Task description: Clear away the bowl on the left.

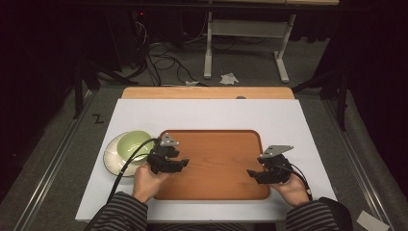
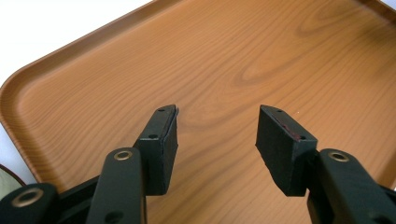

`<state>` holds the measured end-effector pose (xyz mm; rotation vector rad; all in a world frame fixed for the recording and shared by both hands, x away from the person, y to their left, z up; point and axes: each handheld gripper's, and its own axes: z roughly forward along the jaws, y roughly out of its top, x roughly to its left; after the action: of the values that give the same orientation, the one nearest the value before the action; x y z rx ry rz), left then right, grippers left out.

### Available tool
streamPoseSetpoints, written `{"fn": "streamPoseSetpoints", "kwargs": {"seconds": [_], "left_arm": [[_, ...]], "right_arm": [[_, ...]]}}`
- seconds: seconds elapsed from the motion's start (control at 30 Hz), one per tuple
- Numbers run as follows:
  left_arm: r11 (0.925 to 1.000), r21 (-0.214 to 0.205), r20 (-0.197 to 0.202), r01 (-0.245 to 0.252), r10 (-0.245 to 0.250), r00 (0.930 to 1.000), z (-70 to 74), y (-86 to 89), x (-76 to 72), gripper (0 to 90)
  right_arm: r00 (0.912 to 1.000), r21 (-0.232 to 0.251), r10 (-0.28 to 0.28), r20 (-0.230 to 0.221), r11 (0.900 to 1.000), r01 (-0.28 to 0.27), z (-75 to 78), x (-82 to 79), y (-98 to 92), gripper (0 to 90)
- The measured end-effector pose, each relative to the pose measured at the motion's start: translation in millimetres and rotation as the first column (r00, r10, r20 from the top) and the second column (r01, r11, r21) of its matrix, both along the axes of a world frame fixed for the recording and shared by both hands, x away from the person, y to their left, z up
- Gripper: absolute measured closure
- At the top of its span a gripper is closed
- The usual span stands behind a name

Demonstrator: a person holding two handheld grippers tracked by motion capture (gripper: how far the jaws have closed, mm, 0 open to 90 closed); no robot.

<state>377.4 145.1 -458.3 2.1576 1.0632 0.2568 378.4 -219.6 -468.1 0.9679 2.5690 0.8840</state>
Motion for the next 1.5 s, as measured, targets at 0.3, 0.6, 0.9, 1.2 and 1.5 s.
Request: {"fn": "streamPoseSetpoints", "kwargs": {"seconds": [0.3, 0.6, 0.9, 1.2, 1.5], "left_arm": [[1.0000, 0.000, -0.007, 0.000, 0.000, 1.0000, -0.4, 0.1, -0.4, 48.0], [1.0000, -0.005, -0.001, -0.008, 0.008, 1.0000, 0.4, 1.9, -0.2, 47.6], [0.9997, -0.014, -0.004, -0.019, 0.019, 0.9998, 1.6, 4.7, 1.1, 47.4], [0.9990, -0.032, -0.004, -0.031, 0.031, 0.9995, 3.7, 8.8, 1.3, 47.2], [0.9981, -0.044, -0.001, -0.044, 0.044, 0.9990, 5.9, 13.9, 1.8, 47.0]], "right_arm": [[1.0000, -0.004, 0.000, -0.001, 1.0000, 0.000, -0.3, -0.5, 0.7, 37.6], [1.0000, -0.006, 0.005, -0.004, 1.0000, -0.005, -1.1, 0.1, 0.9, 37.5], [0.9999, -0.010, 0.007, -0.008, 0.9999, -0.007, -1.6, 0.7, 1.1, 37.5], [1.0000, -0.012, 0.005, -0.007, 0.9999, -0.006, -1.3, 0.6, 0.9, 37.5], [1.0000, -0.011, 0.004, -0.006, 0.9999, -0.005, -1.2, 0.5, 0.8, 37.5]]}}
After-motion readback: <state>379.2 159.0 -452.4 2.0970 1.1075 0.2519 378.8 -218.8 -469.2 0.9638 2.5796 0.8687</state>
